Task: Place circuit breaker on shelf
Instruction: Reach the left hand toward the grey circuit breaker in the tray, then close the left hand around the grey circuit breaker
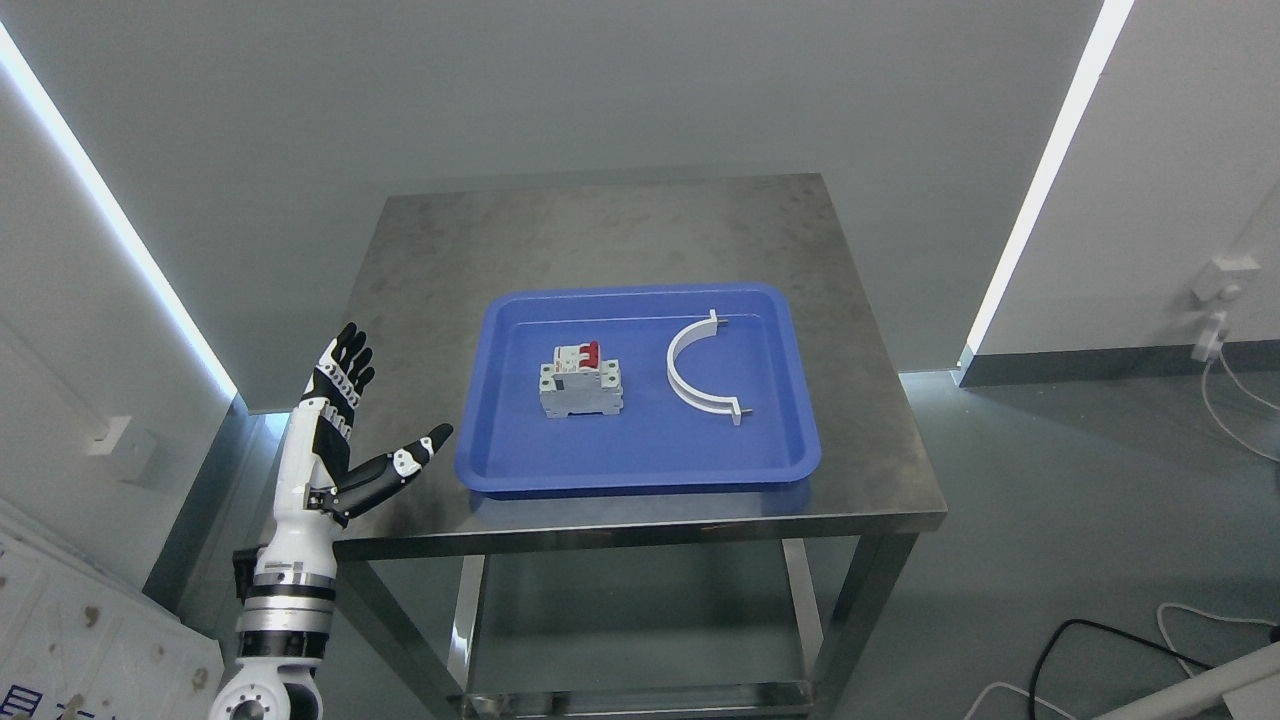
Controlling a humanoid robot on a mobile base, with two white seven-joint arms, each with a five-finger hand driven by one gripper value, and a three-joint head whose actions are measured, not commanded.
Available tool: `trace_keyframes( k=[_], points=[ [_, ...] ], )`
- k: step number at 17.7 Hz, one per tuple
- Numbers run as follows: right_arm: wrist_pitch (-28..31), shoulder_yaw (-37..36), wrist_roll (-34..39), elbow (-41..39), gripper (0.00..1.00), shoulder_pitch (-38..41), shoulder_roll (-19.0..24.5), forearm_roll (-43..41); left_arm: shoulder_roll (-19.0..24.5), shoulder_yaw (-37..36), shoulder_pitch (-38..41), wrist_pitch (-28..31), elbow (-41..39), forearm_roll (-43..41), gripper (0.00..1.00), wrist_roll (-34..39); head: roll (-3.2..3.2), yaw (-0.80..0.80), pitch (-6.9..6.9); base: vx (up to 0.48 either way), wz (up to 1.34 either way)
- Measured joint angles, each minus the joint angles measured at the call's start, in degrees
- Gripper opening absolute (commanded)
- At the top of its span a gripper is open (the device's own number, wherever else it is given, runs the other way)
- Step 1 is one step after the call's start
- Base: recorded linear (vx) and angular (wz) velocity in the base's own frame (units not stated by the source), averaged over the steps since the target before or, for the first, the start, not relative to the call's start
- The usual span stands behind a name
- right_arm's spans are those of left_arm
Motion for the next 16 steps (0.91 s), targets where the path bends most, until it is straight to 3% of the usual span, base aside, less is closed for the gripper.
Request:
trace_keyframes(
  k=[6,11,16],
  points=[
    [0.0,0.0,0.0,0.0,1.00,0.0,0.0,0.0,0.0,-0.9,-1.1,0.7,0.0,-0.1,1.00,-0.3,0.00,0.00,0.00,0.000,0.00],
    [0.0,0.0,0.0,0.0,1.00,0.0,0.0,0.0,0.0,-2.0,-3.9,3.9,0.6,-5.0,1.00,-7.1,0.00,0.00,0.00,0.000,0.00],
    [0.0,0.0,0.0,0.0,1.00,0.0,0.0,0.0,0.7,-3.7,-10.8,12.9,1.4,-8.2,0.98,-11.5,0.00,0.00,0.00,0.000,0.00]
  ],
)
